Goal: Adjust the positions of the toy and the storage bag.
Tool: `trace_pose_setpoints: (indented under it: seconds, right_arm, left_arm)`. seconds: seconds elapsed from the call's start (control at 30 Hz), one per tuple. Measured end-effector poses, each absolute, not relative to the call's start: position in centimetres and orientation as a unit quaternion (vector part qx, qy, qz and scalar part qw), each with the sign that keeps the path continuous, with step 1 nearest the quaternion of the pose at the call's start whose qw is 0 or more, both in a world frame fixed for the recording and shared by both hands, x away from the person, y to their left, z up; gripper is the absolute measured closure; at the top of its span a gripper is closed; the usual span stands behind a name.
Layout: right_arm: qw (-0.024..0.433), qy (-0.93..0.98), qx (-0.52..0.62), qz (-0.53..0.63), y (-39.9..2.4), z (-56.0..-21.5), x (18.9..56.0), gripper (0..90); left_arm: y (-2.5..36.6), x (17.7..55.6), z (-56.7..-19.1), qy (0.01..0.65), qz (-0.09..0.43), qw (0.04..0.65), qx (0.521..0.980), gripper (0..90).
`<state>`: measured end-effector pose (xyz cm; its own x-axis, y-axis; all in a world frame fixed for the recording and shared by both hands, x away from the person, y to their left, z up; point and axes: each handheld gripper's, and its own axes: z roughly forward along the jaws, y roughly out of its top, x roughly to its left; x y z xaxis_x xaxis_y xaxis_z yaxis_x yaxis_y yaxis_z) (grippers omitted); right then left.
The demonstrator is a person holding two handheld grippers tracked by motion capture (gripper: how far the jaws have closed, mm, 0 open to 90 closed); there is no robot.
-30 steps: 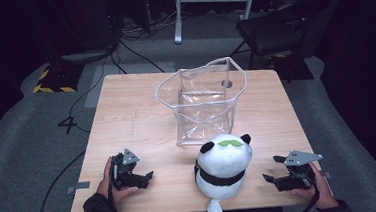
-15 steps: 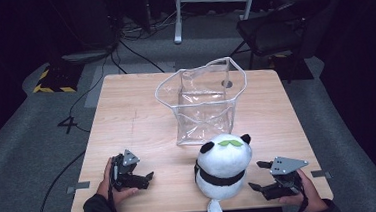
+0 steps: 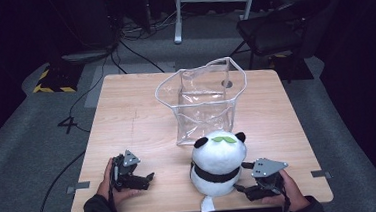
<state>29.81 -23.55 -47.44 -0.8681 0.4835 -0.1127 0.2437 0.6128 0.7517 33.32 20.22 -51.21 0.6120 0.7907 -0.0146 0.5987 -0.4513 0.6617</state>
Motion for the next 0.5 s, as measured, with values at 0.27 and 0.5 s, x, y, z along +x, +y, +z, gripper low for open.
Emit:
trace_pose_setpoints:
  seconds: [0.27, 0.5]
  right_arm:
    - [0.163, 0.882, 0.208, 0.390, -22.1, -47.8, 31.3, 25.7]
    - [0.182, 0.870, 0.245, 0.387, -22.3, -48.1, 32.9, 27.8]
  left_arm:
    - [20.3, 33.2, -51.2, 0.409, 0.148, 0.319, 0.842, 0.6]
    - [20.1, 33.1, -51.0, 0.408, 0.147, 0.317, 0.844, 1.8]
